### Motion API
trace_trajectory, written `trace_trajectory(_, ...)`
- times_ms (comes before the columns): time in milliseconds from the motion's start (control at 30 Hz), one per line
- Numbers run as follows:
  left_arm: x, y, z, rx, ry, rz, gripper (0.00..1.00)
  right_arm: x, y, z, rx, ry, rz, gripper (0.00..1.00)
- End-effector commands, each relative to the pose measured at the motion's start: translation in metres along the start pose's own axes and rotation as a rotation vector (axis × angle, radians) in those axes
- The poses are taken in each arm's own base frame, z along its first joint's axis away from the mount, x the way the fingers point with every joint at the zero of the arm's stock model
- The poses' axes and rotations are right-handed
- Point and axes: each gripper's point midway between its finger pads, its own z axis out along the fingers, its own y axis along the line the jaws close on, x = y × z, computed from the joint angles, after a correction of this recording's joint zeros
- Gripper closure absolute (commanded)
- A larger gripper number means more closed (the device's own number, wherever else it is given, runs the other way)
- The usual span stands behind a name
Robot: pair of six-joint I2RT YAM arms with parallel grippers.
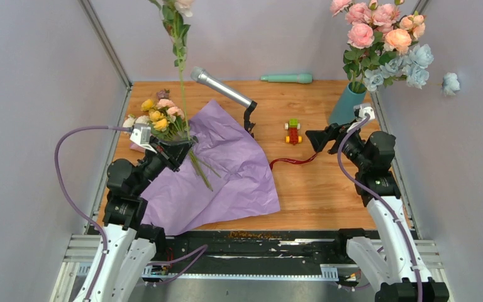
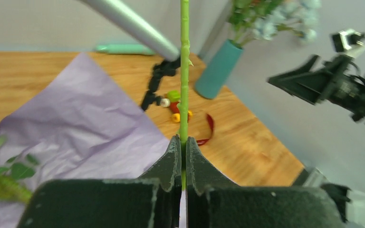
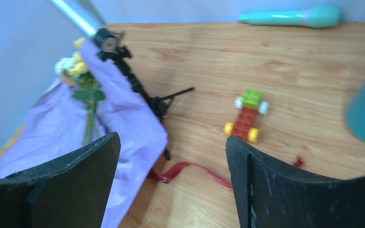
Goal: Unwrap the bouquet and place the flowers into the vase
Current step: Pick up the fake flower from the wrapping paper.
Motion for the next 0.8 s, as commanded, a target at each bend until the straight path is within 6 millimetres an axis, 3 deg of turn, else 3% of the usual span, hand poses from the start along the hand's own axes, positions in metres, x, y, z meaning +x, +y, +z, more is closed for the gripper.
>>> trace_trajectory(0,-0.023,-0.072,-0.005,0.350,0.018,0.040,1.00,-0.041,0.067,-0.005,-0.311,-0.071,-0.039,0.17)
trace_trajectory(100,-0.015,-0.089,-0.003,0.433,0.082,0.053,1.00,-0.050,0.097,-0.005,-0.435,-0.070,-0.047,0.16)
trace_trajectory(300,0.022,-0.136,0.000,0.609,0.225,0.058,1.00,-0.072,0.164,-0.010,-0.673,-0.101,-0.040,0.15)
trace_trajectory(467,0.033,-0.167,-0.001,0.738,0.217,-0.017,1.00,-0.092,0.200,-0.017,-0.796,-0.165,0.069,0.15)
trace_trajectory(600,0.043,-0.178,0.001,0.794,0.220,-0.070,1.00,-0.105,0.210,-0.027,-0.834,-0.217,0.110,0.14)
trace_trajectory(767,0.056,-0.189,-0.005,0.841,0.254,-0.089,1.00,-0.119,0.203,-0.027,-0.768,-0.291,0.140,0.11)
